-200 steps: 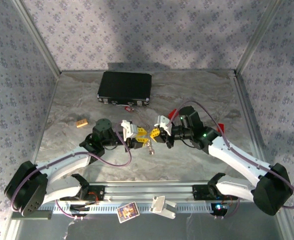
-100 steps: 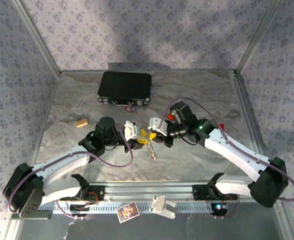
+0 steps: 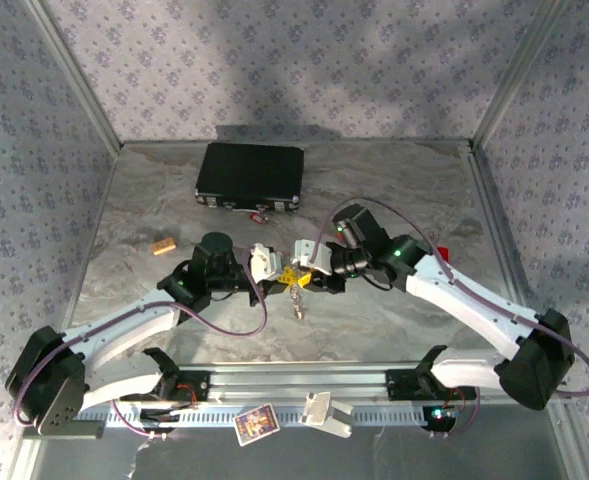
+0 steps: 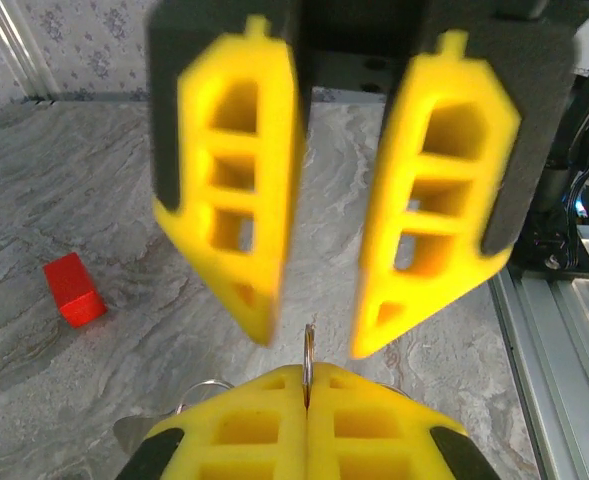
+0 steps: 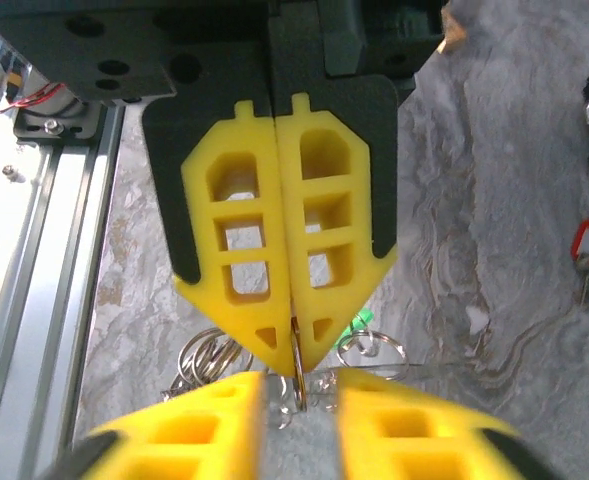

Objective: Put the keys on the keyring

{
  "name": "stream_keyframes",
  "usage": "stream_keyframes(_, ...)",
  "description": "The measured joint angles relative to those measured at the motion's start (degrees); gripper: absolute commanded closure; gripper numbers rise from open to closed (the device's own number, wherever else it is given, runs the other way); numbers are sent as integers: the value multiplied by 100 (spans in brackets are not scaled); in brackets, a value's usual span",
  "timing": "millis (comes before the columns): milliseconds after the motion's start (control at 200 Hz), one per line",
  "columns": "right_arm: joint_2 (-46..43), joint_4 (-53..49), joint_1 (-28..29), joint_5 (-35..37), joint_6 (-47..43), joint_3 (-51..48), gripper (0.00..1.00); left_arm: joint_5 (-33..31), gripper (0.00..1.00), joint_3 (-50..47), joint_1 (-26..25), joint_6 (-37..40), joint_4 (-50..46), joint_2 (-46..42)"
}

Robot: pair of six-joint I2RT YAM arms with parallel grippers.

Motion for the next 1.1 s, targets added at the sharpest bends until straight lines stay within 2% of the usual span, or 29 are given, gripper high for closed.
stream_keyframes(165,-601,728,-533,-531,345,-817,65,7,100,-157,0,-48,348,-48)
stream_keyframes(475,-527,1757,-498,-953,826,-1266,70,31,100,-385,0,-225,927,-52)
stream_keyframes(765,-466,2028,-404,-955,927,-1266,87,111,100,-417,0,-354,1117,-52)
stream_keyframes(889,-466,2022,-387,-977,935,-1266,100,90,100,-420,4,-398,1137,-52)
stream_keyframes(1099,-466,1985,-358,-949,903,-1263,100,66,100,-426,11,-411,1117,-52)
